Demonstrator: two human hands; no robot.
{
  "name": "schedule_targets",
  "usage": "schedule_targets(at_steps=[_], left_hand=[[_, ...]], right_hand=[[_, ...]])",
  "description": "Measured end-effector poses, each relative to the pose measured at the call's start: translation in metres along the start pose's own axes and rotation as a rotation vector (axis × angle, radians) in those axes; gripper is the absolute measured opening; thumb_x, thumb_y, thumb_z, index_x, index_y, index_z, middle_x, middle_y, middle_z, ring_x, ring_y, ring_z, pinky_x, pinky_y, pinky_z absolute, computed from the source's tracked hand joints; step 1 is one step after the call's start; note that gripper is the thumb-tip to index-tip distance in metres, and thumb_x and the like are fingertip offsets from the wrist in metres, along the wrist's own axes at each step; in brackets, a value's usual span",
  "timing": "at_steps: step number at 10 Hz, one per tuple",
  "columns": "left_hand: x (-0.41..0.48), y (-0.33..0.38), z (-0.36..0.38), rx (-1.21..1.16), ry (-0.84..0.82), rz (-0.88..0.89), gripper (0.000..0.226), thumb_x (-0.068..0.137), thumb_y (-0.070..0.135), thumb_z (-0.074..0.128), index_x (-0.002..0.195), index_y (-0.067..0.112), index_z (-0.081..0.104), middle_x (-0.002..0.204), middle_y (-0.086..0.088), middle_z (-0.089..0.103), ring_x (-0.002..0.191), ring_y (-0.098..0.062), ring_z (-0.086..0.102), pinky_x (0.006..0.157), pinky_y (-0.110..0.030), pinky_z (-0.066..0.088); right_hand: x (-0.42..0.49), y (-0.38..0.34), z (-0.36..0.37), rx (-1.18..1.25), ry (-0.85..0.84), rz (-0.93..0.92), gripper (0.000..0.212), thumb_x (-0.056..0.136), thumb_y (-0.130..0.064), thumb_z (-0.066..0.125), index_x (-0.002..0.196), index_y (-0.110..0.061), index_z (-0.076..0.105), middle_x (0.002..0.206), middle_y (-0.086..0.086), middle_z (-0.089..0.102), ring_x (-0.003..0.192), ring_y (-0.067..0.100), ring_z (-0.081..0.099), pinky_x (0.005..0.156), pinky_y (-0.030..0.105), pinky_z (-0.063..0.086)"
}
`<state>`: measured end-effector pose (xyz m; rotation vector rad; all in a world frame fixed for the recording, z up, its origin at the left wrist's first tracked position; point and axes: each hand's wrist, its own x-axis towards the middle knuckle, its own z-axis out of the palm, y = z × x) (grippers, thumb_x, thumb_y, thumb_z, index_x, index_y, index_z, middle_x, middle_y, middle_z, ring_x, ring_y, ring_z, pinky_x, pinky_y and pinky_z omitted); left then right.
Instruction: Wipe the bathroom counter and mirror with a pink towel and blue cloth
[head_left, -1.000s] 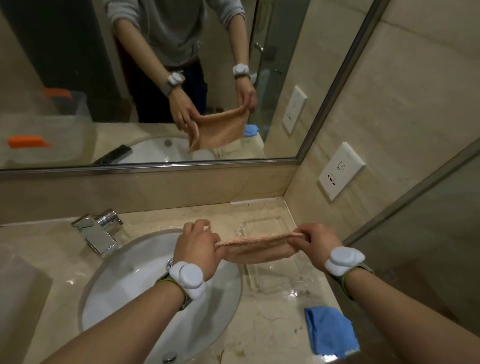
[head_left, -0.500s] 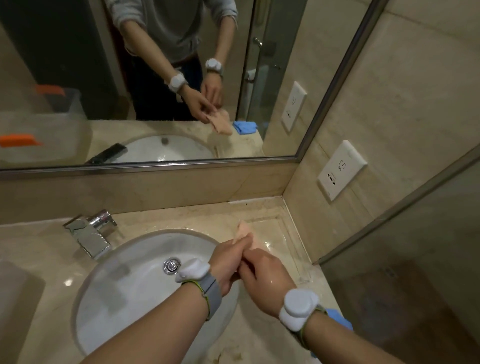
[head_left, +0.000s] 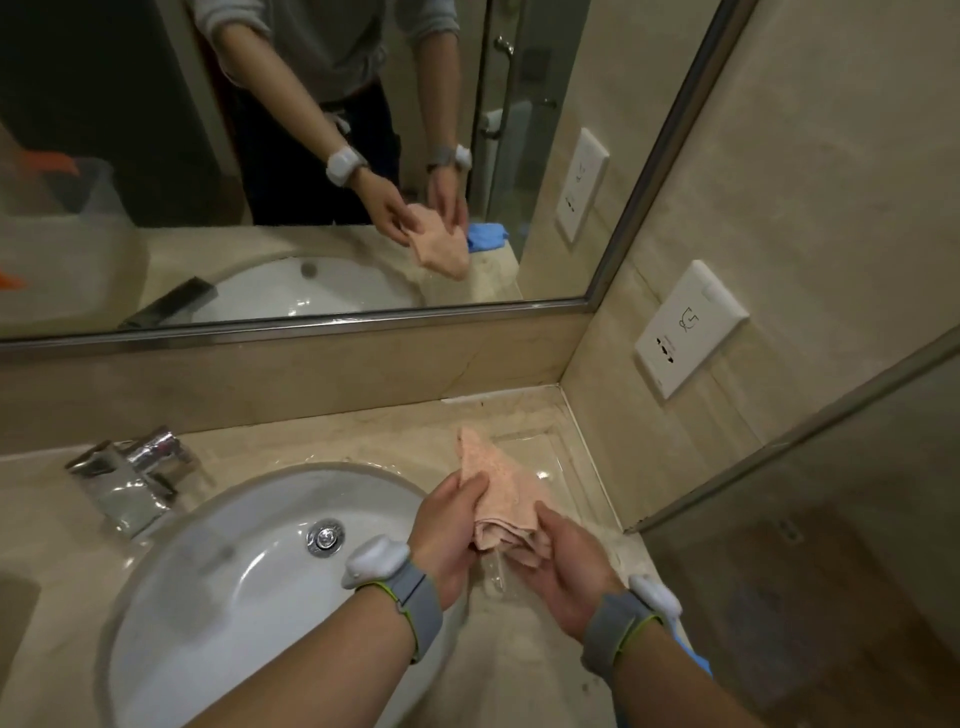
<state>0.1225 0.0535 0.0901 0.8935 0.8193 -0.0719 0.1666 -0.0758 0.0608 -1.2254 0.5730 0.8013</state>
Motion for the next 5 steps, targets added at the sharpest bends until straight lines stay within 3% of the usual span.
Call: schedule_targets(at_steps=[1, 2, 3, 4, 5], left_hand=[[0.011, -0.01, 0.007, 0.106, 0.03, 0.051, 0.02, 0.102, 0.017, 0.058, 0.117, 0.017, 0.072, 0.106, -0.008, 0.079, 0.093, -0.025, 0.073, 0.075, -0.033, 0.054], [0.026, -0.019, 0.018, 0.169, 0.017, 0.038, 0.018, 0.102, 0.018, 0.06, 0.116, 0.021, 0.07, 0.107, -0.012, 0.077, 0.083, -0.025, 0.069, 0.068, -0.036, 0.055], [0.045, -0.044, 0.01, 0.355, 0.072, -0.012, 0.021, 0.097, 0.019, 0.062, 0.116, 0.014, 0.069, 0.112, -0.01, 0.073, 0.092, -0.029, 0.067, 0.084, -0.043, 0.058], [0.039, -0.056, -0.012, 0.476, 0.116, -0.119, 0.045, 0.097, 0.023, 0.064, 0.141, 0.012, 0.057, 0.105, -0.012, 0.07, 0.091, -0.03, 0.07, 0.079, -0.036, 0.057], [0.025, -0.056, -0.031, 0.386, 0.098, -0.105, 0.033, 0.1, 0.023, 0.059, 0.131, 0.013, 0.062, 0.089, -0.009, 0.07, 0.07, -0.023, 0.065, 0.064, -0.033, 0.051]], right_hand=[[0.016, -0.032, -0.019, -0.298, 0.233, -0.244, 0.027, 0.096, -0.023, 0.063, 0.12, -0.008, 0.066, 0.099, 0.013, 0.075, 0.085, 0.029, 0.073, 0.072, 0.042, 0.061], [0.028, -0.061, -0.031, -0.471, 0.282, -0.328, 0.033, 0.094, -0.022, 0.067, 0.125, -0.009, 0.064, 0.097, 0.008, 0.072, 0.084, 0.027, 0.07, 0.068, 0.04, 0.062], [0.037, -0.072, -0.044, -0.815, 0.301, -0.201, 0.049, 0.096, -0.033, 0.062, 0.14, -0.012, 0.051, 0.116, 0.012, 0.067, 0.095, 0.029, 0.066, 0.071, 0.038, 0.06], [0.032, -0.075, -0.056, -1.389, 0.469, -0.175, 0.047, 0.1, -0.038, 0.048, 0.143, -0.017, 0.048, 0.137, 0.008, 0.059, 0.124, 0.029, 0.057, 0.101, 0.033, 0.046], [0.026, -0.063, -0.048, -1.397, 0.474, -0.239, 0.033, 0.1, -0.034, 0.046, 0.128, -0.025, 0.06, 0.129, 0.005, 0.064, 0.118, 0.028, 0.06, 0.095, 0.029, 0.046]])
